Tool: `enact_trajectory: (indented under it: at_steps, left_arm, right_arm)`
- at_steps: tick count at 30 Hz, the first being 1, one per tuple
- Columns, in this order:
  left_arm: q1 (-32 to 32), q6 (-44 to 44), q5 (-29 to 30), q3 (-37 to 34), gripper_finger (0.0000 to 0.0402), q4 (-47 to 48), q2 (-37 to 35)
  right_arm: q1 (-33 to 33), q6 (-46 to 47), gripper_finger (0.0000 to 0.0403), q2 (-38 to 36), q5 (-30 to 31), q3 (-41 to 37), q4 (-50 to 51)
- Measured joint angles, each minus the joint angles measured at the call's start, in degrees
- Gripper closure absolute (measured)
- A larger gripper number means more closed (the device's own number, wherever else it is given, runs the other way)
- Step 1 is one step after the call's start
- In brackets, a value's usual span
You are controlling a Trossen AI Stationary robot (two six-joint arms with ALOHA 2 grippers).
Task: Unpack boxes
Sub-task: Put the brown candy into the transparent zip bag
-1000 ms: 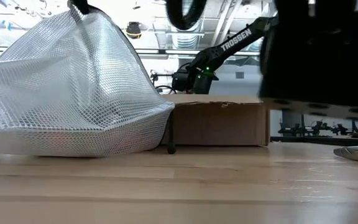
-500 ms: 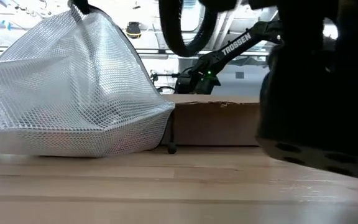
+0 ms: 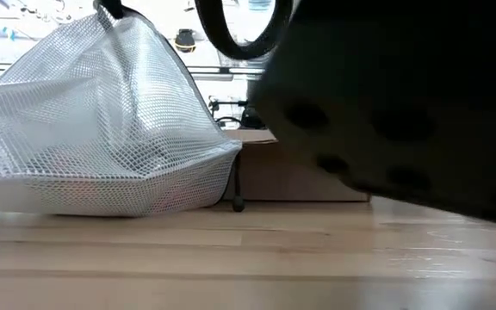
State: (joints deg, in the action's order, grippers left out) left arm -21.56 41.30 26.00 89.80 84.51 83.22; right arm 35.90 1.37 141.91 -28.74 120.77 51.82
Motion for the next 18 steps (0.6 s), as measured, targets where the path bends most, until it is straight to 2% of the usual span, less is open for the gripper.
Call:
enact_trajectory:
  at_steps: [4,11,18]
  left_arm:
    - [0.0,0.22,-0.01,0.0,0.0402,0.0,0.0]
    - [0.0,0.41,-0.06,0.0,0.0402,-0.02,0.0]
    - [0.0,0.07,-0.1,0.0,0.0402,-0.11,0.0]
  right_arm:
    - [0.05,-0.76,0.0392,0.0,-1.68,0.0,-0.73]
    - [0.77,-2.15,0.0402,-0.25,-1.62,0.0,-0.07]
    - [2.44,-8.83,0.0403,-4.14,-1.01,1.45,9.33]
